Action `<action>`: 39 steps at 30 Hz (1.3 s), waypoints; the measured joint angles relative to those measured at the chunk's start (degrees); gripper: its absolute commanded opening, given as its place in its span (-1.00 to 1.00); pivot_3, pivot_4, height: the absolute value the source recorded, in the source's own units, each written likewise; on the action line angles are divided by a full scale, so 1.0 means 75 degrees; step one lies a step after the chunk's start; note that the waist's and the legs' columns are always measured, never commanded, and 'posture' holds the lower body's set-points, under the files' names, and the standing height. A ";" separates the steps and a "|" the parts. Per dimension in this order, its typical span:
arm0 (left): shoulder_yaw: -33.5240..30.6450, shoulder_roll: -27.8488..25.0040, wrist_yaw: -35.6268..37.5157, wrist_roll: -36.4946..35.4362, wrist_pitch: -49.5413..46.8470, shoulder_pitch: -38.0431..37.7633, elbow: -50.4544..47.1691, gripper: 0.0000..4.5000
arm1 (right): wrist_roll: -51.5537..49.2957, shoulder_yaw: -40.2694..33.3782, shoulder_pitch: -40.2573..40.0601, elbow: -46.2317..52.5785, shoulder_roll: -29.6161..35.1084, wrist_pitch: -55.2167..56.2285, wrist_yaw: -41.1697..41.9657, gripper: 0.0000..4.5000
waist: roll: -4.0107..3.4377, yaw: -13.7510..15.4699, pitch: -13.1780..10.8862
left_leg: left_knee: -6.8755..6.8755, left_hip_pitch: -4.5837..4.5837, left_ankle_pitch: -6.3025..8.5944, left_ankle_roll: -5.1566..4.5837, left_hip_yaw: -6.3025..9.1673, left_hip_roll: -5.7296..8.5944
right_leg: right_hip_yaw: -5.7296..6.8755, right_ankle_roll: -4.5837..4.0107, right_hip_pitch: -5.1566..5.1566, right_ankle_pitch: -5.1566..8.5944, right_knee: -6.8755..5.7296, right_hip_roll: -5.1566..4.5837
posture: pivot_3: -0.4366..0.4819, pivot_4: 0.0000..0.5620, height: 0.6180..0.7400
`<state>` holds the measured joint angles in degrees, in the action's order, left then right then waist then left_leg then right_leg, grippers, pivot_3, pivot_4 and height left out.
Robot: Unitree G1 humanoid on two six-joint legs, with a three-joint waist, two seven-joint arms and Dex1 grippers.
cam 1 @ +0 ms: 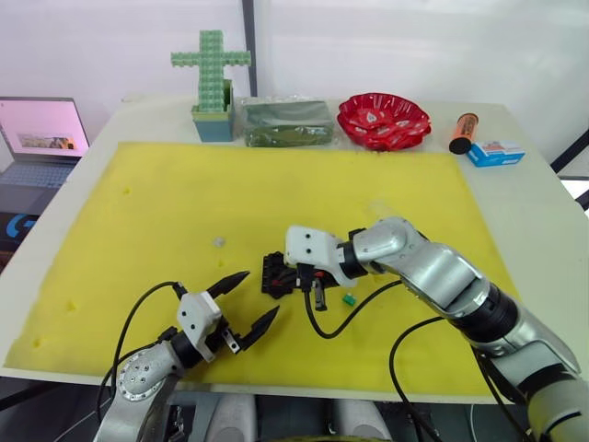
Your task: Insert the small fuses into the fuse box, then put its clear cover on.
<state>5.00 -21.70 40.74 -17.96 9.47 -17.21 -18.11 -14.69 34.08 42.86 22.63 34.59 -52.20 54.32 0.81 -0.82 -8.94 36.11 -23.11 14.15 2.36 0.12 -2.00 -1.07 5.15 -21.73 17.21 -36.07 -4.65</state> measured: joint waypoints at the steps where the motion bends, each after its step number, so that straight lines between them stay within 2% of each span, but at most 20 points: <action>1: 0.0000 0.0000 0.0003 0.0000 0.0004 -0.0002 0.0001 0.99 | 0.0000 -0.0001 -0.0008 0.0017 0.0000 0.0000 -0.0001 -1.00 | 0.0000 -0.0001 0.0000 | 0.0000 0.0000 0.0000 0.0000 0.0000 0.0000 | 0.0000 0.0000 0.0000 0.0000 0.0000 -0.0001 | -0.05 -0.47 1.00; 20: 0.0001 -0.0003 0.0026 0.0000 0.0150 -0.0228 -0.0001 0.99 | -0.0252 -0.0184 0.0414 0.0328 0.0061 -0.0918 0.0033 -1.00 | 0.0000 0.0001 -0.0001 | -0.0023 -0.0042 0.0000 0.0000 0.0000 0.0005 | -0.0004 -0.0001 -0.0054 0.0000 0.0010 -0.0021 | -0.05 -0.47 1.00; 39: 0.0135 0.0067 -0.0167 0.0072 0.0144 -0.0233 -0.0020 0.99 | -0.0181 -0.0076 0.0268 0.0403 0.0294 -0.0688 0.0034 -1.00 | -0.0001 0.0004 -0.0001 | -0.0018 -0.0042 0.0000 0.0000 -0.0002 0.0009 | -0.0002 -0.0001 -0.0051 0.0000 0.0011 -0.0017 | -0.05 -0.47 1.00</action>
<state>6.01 -21.20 39.49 -17.42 10.54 -18.96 -18.26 -16.05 33.51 44.87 25.65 36.79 -57.37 54.58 0.81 -0.79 -8.95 35.97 -23.43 14.15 2.35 0.11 -1.94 -1.08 5.14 -22.12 17.22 -35.99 -4.78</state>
